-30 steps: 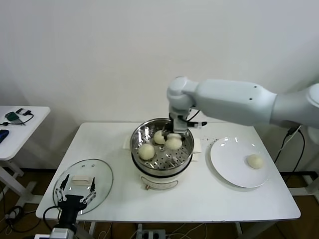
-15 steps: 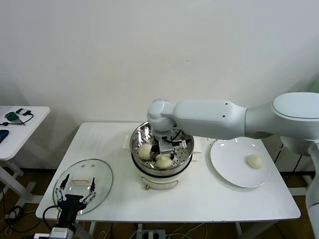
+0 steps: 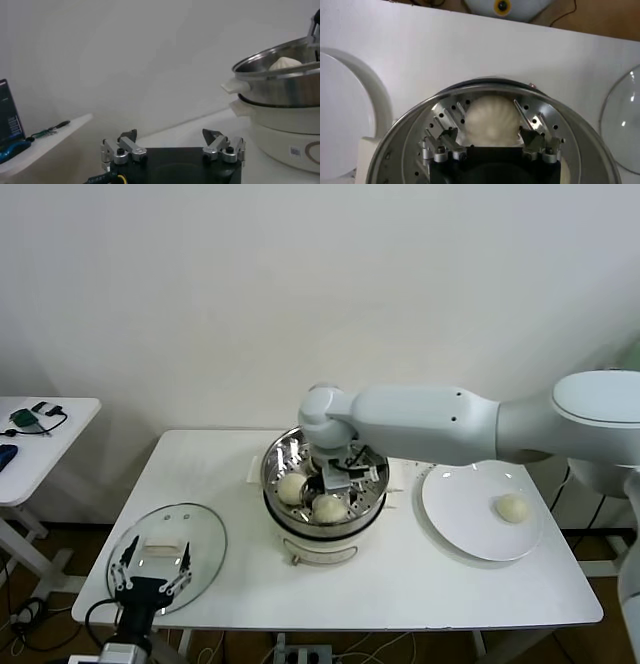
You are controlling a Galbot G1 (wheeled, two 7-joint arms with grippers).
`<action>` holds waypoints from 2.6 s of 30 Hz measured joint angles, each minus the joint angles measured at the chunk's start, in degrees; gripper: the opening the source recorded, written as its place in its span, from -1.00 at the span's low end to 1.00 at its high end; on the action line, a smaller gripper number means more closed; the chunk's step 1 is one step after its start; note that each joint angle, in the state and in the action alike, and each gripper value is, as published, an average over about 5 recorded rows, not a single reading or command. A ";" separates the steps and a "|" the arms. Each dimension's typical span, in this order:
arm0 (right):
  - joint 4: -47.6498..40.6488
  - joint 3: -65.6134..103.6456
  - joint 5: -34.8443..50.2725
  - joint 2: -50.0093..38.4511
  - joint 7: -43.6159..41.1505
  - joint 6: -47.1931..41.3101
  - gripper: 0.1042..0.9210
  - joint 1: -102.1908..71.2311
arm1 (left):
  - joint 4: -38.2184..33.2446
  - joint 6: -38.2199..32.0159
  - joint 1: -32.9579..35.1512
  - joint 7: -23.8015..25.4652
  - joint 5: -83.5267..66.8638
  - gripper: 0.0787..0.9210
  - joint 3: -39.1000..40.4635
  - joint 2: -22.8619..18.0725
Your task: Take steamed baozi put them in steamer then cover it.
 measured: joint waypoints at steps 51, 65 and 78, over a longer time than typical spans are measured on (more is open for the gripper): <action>-37.37 31.21 3.03 -29.20 -0.08 -28.64 0.76 -28.31 | -3.85 0.56 1.54 -0.49 -1.18 0.77 -0.73 -0.95; -45.93 37.81 -2.31 -24.00 -0.28 -26.85 0.76 -32.96 | -4.78 0.61 2.68 -0.53 -1.10 0.77 -0.70 -1.32; -50.90 40.76 -4.67 -21.04 -0.85 -25.19 0.55 -33.09 | -5.25 0.41 3.07 -0.56 -0.90 0.77 -0.37 -1.49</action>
